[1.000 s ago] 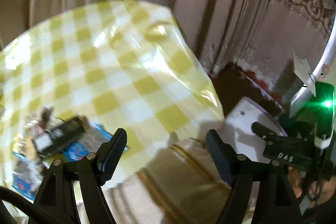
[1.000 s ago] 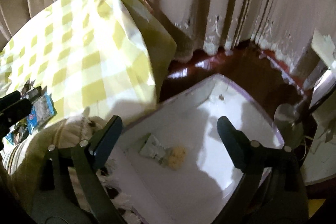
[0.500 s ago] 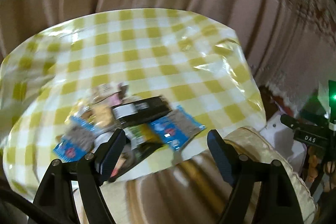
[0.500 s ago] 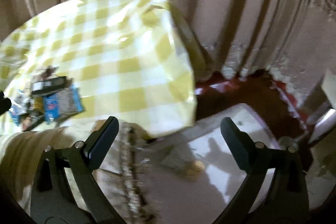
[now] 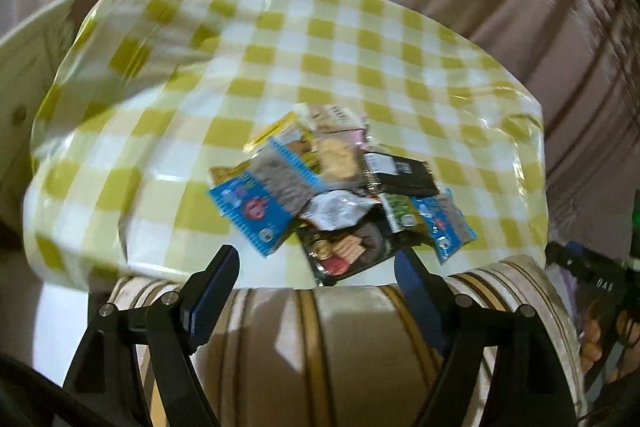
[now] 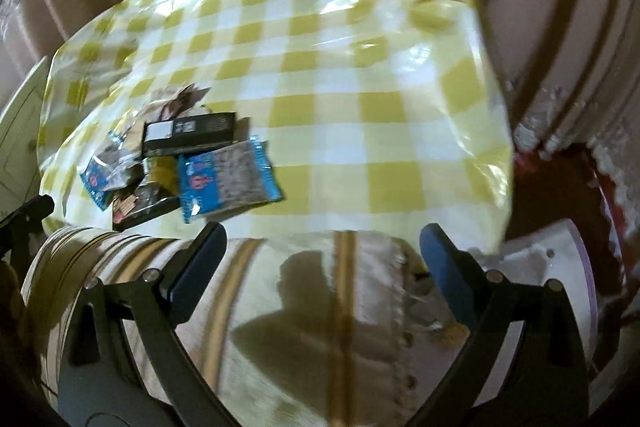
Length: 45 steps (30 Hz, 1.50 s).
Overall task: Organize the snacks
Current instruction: 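Move both tools back over the snack pile on the table, then grasp the black rectangular packet with the right tool while the left tool grasps the blue seed bag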
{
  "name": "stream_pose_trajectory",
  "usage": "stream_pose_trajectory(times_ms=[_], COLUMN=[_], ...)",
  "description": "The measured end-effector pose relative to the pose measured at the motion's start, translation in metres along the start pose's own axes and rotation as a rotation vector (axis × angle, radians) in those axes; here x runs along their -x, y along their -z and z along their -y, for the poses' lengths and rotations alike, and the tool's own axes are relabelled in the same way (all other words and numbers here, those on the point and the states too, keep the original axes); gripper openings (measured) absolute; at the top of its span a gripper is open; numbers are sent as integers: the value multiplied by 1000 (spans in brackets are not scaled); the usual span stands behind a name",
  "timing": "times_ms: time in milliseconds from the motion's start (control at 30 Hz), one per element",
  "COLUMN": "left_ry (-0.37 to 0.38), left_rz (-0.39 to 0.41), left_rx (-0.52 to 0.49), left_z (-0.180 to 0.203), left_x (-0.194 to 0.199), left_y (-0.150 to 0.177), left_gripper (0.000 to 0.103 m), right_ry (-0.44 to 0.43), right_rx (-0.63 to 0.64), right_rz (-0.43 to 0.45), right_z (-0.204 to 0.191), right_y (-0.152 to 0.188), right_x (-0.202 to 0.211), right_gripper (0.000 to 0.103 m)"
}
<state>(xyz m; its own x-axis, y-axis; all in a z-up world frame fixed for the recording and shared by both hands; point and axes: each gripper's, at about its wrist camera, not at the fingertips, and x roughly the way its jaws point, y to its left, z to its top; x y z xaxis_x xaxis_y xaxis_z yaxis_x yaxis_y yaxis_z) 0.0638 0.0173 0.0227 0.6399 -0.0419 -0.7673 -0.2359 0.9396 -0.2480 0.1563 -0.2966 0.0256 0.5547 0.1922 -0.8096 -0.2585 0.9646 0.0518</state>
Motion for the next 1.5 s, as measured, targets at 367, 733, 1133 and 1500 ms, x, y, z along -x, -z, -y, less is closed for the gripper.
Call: stream_pose_trajectory(times_ms=[367, 733, 1133, 1500], left_ry=[-96, -277, -331, -281], left_rz=[-96, -193, -228, -198], left_rx=[25, -233, -396, -373], left_z=[-27, -14, 0, -4], left_x=[-38, -91, -121, -120], left_y=[-17, -35, -37, -40], left_gripper=[78, 79, 85, 76], right_ry=[-14, -43, -41, -167], right_rx=[52, 153, 641, 993], right_rz=[-71, -78, -12, -15], right_z=[-33, -55, -114, -154], right_y=[-16, -38, -70, -77], right_x=[-39, -63, -93, -126], right_gripper=[98, 98, 98, 98])
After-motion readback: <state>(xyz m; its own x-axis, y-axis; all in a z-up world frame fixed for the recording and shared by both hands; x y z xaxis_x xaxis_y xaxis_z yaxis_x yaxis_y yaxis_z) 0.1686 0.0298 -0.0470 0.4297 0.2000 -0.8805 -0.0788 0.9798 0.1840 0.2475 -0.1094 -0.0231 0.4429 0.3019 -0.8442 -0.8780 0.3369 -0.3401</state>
